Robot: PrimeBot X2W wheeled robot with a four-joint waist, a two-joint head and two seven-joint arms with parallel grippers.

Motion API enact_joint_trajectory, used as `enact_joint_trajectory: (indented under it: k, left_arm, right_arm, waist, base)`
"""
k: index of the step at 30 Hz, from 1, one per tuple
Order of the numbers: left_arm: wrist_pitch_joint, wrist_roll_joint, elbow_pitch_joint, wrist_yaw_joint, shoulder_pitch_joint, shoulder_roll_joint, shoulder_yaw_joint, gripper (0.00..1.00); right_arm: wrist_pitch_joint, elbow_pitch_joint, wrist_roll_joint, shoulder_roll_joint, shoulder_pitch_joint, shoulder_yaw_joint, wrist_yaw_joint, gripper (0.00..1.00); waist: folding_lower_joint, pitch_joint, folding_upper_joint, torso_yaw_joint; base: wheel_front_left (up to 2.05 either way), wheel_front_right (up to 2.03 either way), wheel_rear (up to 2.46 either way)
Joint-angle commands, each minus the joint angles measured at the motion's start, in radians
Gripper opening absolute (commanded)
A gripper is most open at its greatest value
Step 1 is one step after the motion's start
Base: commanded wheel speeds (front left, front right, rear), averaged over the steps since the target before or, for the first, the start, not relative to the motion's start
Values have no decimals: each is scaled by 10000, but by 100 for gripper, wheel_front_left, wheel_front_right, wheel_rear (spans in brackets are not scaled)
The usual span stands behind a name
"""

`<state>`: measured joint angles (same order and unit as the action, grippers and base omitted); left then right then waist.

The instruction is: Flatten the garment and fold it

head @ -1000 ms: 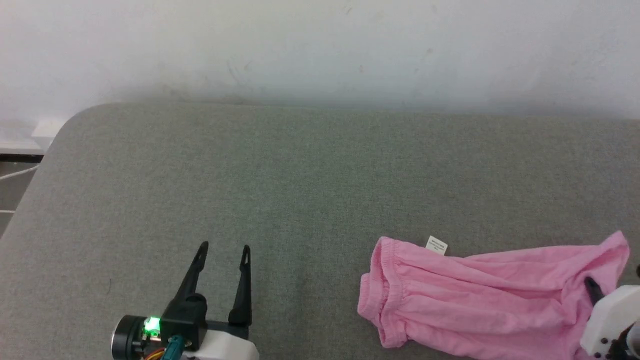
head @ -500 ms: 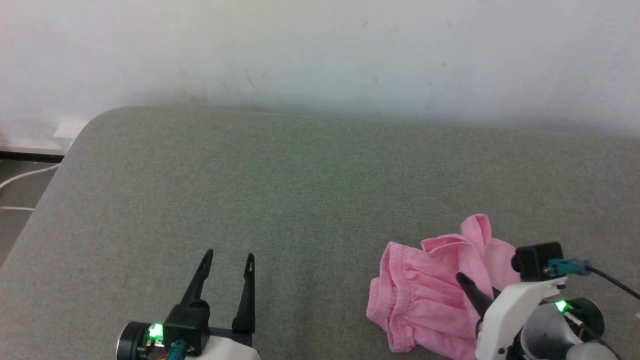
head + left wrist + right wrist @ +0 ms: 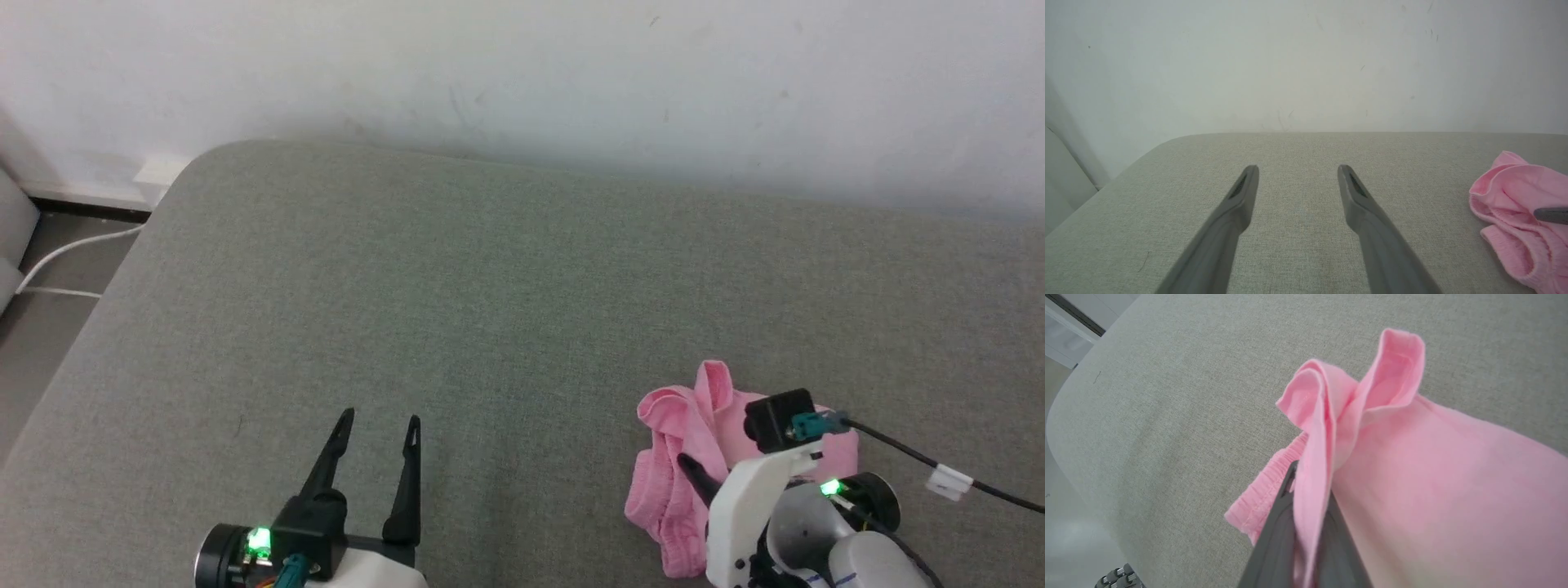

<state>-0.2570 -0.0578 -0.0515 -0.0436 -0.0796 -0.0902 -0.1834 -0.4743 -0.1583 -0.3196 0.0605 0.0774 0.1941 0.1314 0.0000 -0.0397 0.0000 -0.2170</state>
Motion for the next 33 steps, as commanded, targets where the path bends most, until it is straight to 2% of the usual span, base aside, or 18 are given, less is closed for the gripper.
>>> enact_joint_trajectory:
  k: [1,2,3,6,12,18,24,30,33]
  left_arm:
    - [-47,103,-67,79,172,48,34,100]
    - [-47,111,-84,90,202,56,31,100]
    - [-47,119,-99,98,225,64,27,100]
    - [-47,134,-150,111,289,87,30,100]
    - [-47,112,-296,108,299,116,132,100]
    - [-47,108,-349,137,215,126,227,100]
    - [-47,49,-164,142,116,152,365,100]
    - [-47,-56,95,181,192,206,488,100]
    - [-47,-147,233,189,255,245,564,100]
  right_arm:
    - [128,-391,212,-55,259,230,-7,7]
    - [176,-597,320,-59,313,415,-7,90]
    - [264,-794,430,-63,359,539,-7,100]
    - [541,-1236,764,11,507,1265,-7,100]
    - [913,-1557,463,52,750,2196,-7,100]
    - [1200,-1045,262,476,1148,2341,-7,100]
    - [1663,95,698,1626,1739,1762,-7,100]
    - [2693,802,1665,2939,2136,627,-7,100]
    - [3436,879,2136,3134,1974,-247,-7,100]
  waist:
    - [0,-165,0,-156]
    - [0,-185,0,-177]
    - [0,-201,0,-194]
    - [0,-236,0,-223]
    - [0,-57,0,-3]
    - [0,272,0,496]
    - [0,502,0,1154]
    - [0,485,0,1691]
    - [0,424,0,1884]
  base:
    - [0,0,0]
    - [0,0,0]
    - [0,0,0]
    - [0,0,0]
    - [0,0,0]
    - [0,0,0]
    - [0,0,0]
    - [0,0,0]
    - [0,0,0]
